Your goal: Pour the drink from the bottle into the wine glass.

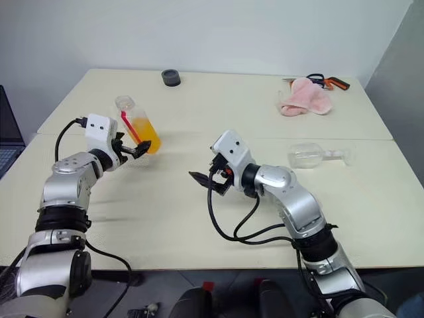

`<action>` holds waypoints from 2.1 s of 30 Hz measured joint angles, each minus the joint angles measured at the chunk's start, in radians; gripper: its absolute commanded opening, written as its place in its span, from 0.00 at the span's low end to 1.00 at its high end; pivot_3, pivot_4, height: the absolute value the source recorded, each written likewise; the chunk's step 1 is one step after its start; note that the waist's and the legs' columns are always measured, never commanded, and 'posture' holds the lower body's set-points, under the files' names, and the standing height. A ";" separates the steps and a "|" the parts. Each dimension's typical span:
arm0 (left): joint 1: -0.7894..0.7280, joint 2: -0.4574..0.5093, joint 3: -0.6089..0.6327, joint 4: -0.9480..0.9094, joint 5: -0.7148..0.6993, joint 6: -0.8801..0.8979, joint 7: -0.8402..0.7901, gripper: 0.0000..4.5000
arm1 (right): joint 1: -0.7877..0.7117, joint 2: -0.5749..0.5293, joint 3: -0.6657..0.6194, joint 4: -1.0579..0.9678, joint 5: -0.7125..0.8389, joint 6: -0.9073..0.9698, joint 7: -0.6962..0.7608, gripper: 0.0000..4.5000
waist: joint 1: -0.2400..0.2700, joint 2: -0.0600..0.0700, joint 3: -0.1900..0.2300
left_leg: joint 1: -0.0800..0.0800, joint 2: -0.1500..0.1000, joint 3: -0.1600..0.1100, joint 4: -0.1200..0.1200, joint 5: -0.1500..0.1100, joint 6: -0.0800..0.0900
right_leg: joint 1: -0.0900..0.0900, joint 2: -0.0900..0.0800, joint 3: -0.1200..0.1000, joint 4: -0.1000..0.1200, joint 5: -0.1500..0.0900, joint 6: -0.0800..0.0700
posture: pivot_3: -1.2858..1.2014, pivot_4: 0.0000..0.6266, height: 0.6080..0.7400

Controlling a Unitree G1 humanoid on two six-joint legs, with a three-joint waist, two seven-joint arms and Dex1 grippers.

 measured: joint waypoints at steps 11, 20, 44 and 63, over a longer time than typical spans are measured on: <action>0.312 -0.018 0.056 -0.333 -0.031 0.002 0.058 1.00 | 0.187 -0.155 -0.016 -0.189 -0.004 -0.049 0.028 1.00 | 0.004 0.000 0.000 | 0.001 0.000 0.000 0.000 0.000 0.000 | 0.002 -0.001 0.000 -0.002 0.000 0.000 | 0.52 0.24 1.00; 0.362 -0.050 -0.063 -0.608 -0.144 0.024 -0.150 1.00 | 0.380 -0.430 -0.237 -0.299 -0.066 -0.126 0.036 1.00 | 0.021 -0.001 0.000 | 0.004 -0.001 -0.002 0.001 0.000 0.000 | 0.008 0.000 -0.002 -0.003 0.000 0.000 | 0.52 0.24 1.00; 0.130 -0.011 -0.313 -0.568 -0.189 0.012 -0.612 1.00 | 0.023 -0.574 0.032 0.837 -0.928 -0.787 -0.498 1.00 | 0.000 0.000 0.000 | 0.007 0.000 0.004 0.000 0.000 0.000 | 0.008 0.001 0.003 -0.003 0.000 0.000 | 0.52 0.24 1.00; 0.153 -0.009 -0.305 -0.582 -0.187 0.018 -0.573 1.00 | -0.152 -0.496 0.109 1.221 -0.987 -0.882 -0.679 0.02 | 0.000 0.000 0.000 | 0.007 0.000 0.004 -0.001 0.000 0.000 | 0.008 0.001 0.004 -0.003 0.000 0.000 | 0.52 0.24 1.00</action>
